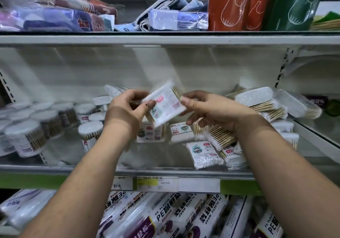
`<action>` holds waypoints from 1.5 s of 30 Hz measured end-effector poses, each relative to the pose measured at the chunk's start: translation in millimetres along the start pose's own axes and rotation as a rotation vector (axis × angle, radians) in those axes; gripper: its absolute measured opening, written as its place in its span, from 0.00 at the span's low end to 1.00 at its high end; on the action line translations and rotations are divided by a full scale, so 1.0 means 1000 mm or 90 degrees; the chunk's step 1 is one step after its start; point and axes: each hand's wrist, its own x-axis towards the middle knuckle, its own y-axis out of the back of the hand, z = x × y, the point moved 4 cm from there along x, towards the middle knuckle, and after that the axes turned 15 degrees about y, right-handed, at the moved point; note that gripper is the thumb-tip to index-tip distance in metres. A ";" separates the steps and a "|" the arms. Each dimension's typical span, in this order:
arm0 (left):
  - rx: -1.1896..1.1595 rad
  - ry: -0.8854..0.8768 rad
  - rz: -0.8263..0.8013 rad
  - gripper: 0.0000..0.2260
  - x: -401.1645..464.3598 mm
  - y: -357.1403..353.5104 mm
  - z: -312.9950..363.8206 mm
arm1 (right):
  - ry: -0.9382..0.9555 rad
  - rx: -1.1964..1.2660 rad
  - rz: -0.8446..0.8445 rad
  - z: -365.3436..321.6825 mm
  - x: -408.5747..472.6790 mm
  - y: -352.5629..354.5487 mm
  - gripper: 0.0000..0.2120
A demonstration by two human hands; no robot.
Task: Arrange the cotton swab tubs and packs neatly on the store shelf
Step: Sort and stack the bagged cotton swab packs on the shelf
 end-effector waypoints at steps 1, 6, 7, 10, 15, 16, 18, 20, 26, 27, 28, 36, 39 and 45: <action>0.025 0.003 -0.009 0.09 0.000 0.002 -0.003 | 0.007 -0.017 0.024 0.001 0.000 0.003 0.27; 0.291 -0.114 0.032 0.10 -0.003 -0.003 -0.012 | 0.008 -0.224 -0.043 0.005 -0.001 -0.006 0.16; 0.341 -0.129 0.042 0.10 -0.004 -0.004 -0.015 | 0.003 -0.253 -0.049 0.006 0.000 -0.011 0.15; 0.468 -0.122 0.076 0.10 -0.009 -0.002 -0.018 | -0.008 -0.305 -0.037 0.008 0.001 -0.020 0.15; 0.636 -0.111 0.068 0.12 -0.017 -0.003 -0.012 | -0.011 -0.393 -0.043 0.013 0.004 -0.035 0.13; 0.665 -0.108 0.067 0.13 -0.018 -0.003 -0.012 | -0.009 -0.413 -0.046 0.014 0.005 -0.038 0.13; 0.716 -0.092 0.057 0.16 -0.019 -0.005 -0.012 | -0.005 -0.435 -0.056 0.015 0.006 -0.045 0.13; 0.749 -0.066 0.030 0.19 -0.020 -0.007 -0.013 | -0.010 -0.432 -0.087 0.017 0.007 -0.051 0.13; 0.729 -0.087 -0.048 0.29 -0.028 -0.026 0.001 | 0.028 -0.595 -0.078 -0.006 0.009 -0.014 0.12; 0.728 -0.101 -0.055 0.28 -0.030 -0.029 0.004 | 0.038 -0.637 -0.069 -0.008 0.010 -0.007 0.13; 0.726 -0.120 -0.056 0.27 -0.032 -0.032 0.006 | 0.042 -0.674 -0.073 -0.009 0.011 -0.003 0.13; 0.840 -0.292 -0.060 0.19 -0.034 -0.080 0.016 | 0.056 -0.864 -0.180 -0.004 0.008 0.003 0.22; 0.918 -0.332 -0.082 0.22 -0.033 -0.098 0.020 | -0.009 -0.944 -0.265 0.002 0.008 0.001 0.31; 1.015 -0.301 -0.128 0.23 -0.029 -0.119 0.019 | -0.073 -0.951 -0.353 0.012 0.019 0.002 0.34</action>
